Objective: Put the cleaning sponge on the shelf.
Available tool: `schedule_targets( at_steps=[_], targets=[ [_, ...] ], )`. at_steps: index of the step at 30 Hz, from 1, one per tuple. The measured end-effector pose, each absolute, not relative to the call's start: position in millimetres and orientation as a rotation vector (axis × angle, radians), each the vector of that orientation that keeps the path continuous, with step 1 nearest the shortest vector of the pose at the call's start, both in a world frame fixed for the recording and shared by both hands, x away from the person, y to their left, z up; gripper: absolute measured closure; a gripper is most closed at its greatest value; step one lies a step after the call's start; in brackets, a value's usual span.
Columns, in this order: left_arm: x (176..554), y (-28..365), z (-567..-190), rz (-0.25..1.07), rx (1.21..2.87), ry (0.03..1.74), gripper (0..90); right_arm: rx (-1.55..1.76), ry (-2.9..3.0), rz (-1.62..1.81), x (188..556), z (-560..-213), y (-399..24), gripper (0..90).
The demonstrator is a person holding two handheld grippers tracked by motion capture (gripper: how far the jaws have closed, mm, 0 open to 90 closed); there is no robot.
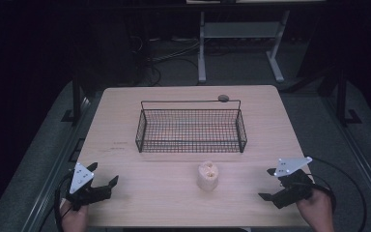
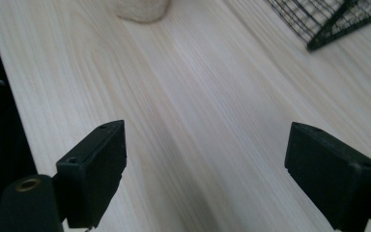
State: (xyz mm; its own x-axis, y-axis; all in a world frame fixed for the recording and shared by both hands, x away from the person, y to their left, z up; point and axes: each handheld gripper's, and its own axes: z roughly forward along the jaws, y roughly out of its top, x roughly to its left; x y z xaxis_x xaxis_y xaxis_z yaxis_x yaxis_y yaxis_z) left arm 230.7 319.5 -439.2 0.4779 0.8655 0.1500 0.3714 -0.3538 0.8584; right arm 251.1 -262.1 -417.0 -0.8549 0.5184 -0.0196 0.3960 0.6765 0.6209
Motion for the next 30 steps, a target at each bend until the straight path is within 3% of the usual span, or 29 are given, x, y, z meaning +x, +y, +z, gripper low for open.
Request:
schedule_targets(
  at_steps=[30],
  targets=[
    [231.0, 321.5, -439.7, 0.785, 1.924, 1.038, 13.7, 0.603, 2.847, 0.897, 271.1, -398.3, -213.2, 14.3]
  ],
)
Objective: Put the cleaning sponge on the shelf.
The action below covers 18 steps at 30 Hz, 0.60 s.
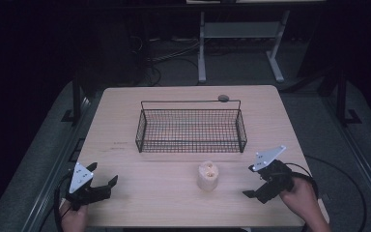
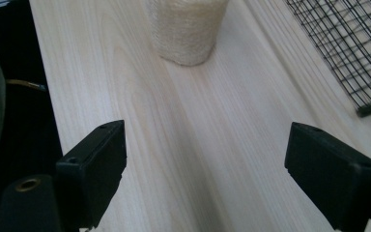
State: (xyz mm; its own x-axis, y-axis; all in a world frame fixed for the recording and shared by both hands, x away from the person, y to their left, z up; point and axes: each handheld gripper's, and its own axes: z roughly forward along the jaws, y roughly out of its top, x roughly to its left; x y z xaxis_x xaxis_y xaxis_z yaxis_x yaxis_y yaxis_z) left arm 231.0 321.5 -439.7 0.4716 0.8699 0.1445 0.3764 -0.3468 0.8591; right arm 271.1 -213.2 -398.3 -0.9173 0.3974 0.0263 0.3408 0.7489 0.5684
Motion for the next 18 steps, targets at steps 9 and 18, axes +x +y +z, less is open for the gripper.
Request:
schedule_targets(
  at_steps=[9, 18],
  targets=[
    [231.2, 321.5, -439.8, 0.783, 1.925, 1.037, 13.7, 0.581, 2.875, 0.901, 274.3, -391.0, -198.8, 14.2],
    [231.2, 321.7, -439.5, 0.783, 1.925, 1.039, 13.7, 0.531, 2.899, 0.859, 277.3, -386.9, -185.1, 14.2]
  ],
)
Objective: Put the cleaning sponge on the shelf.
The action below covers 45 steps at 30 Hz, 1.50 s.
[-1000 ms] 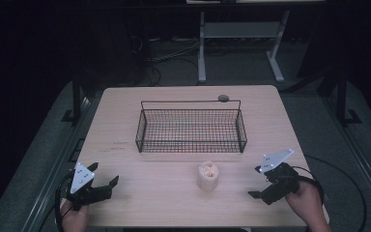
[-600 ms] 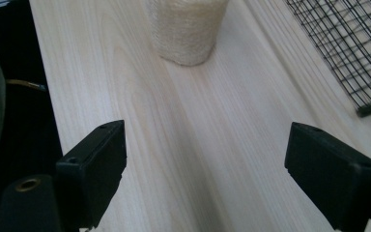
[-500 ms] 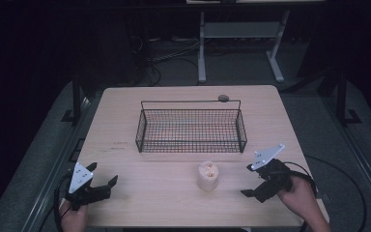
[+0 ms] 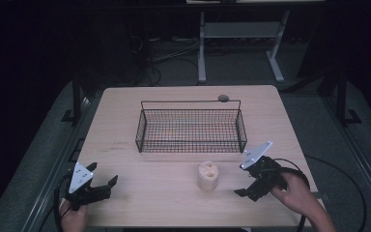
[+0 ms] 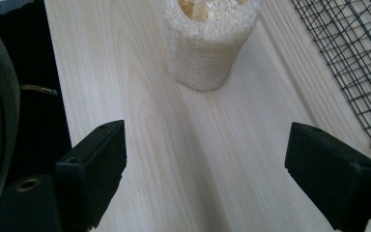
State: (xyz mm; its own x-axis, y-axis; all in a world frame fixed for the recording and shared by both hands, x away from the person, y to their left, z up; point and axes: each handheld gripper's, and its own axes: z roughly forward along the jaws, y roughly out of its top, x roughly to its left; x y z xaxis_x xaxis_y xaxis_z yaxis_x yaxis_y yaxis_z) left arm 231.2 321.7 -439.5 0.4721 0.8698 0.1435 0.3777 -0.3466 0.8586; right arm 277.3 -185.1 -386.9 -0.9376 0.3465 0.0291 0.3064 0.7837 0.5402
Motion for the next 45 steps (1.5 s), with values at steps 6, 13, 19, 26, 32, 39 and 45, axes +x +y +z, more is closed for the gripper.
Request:
schedule_targets(
  at_steps=[6, 13, 19, 26, 32, 39, 45],
  targets=[
    [231.4, 323.0, -439.3, 0.785, 1.931, 1.039, 13.7, 0.495, 2.917, 0.853, 279.2, -382.2, -176.2, 14.3],
    [231.8, 323.7, -439.5, 0.784, 1.928, 1.04, 13.7, 0.472, 2.923, 0.844, 282.4, -376.5, -164.2, 14.3],
    [232.1, 323.5, -439.6, 0.785, 1.931, 1.04, 13.7, 0.424, 2.941, 0.823, 286.3, -372.7, -151.0, 14.3],
    [232.2, 323.4, -439.6, 0.783, 1.932, 1.039, 13.7, 0.416, 2.958, 0.798, 294.2, -373.4, -140.4, 14.3],
    [232.4, 323.2, -439.7, 0.782, 1.931, 1.038, 13.7, 0.394, 2.971, 0.78, 300.2, -373.3, -130.4, 14.3],
    [232.3, 323.5, -439.6, 0.782, 1.931, 1.039, 13.7, 0.369, 2.999, 0.747, 308.4, -372.2, -118.9, 14.7],
    [232.5, 323.7, -439.8, 0.782, 1.926, 1.038, 13.7, 0.342, 3.014, 0.705, 314.3, -371.8, -108.5, 14.8]
  ],
)
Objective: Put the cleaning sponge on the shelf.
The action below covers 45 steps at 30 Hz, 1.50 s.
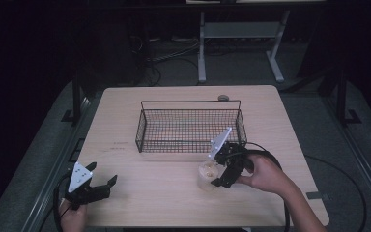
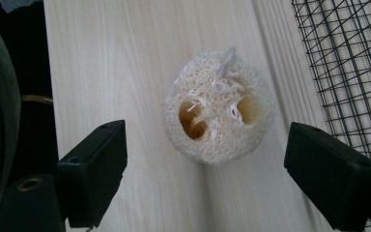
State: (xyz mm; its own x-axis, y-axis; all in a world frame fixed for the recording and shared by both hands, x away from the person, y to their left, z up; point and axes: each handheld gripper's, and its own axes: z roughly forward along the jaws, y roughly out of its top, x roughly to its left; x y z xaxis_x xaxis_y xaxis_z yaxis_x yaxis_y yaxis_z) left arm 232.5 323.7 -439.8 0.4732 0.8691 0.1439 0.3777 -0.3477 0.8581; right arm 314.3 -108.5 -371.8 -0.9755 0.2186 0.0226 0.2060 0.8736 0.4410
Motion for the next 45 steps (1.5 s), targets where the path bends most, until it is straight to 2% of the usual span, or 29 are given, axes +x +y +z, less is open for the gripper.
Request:
schedule_targets(
  at_steps=[15, 45],
  targets=[
    [232.8, 323.6, -439.7, 0.78, 1.928, 1.036, 13.7, 0.304, 3.055, 0.596, 324.0, -382.8, -87.9, 14.9],
    [233.2, 324.5, -439.8, 0.776, 1.924, 1.04, 13.7, 0.267, 3.121, 0.495, 334.4, -393.6, -76.7, 27.0]
  ],
)
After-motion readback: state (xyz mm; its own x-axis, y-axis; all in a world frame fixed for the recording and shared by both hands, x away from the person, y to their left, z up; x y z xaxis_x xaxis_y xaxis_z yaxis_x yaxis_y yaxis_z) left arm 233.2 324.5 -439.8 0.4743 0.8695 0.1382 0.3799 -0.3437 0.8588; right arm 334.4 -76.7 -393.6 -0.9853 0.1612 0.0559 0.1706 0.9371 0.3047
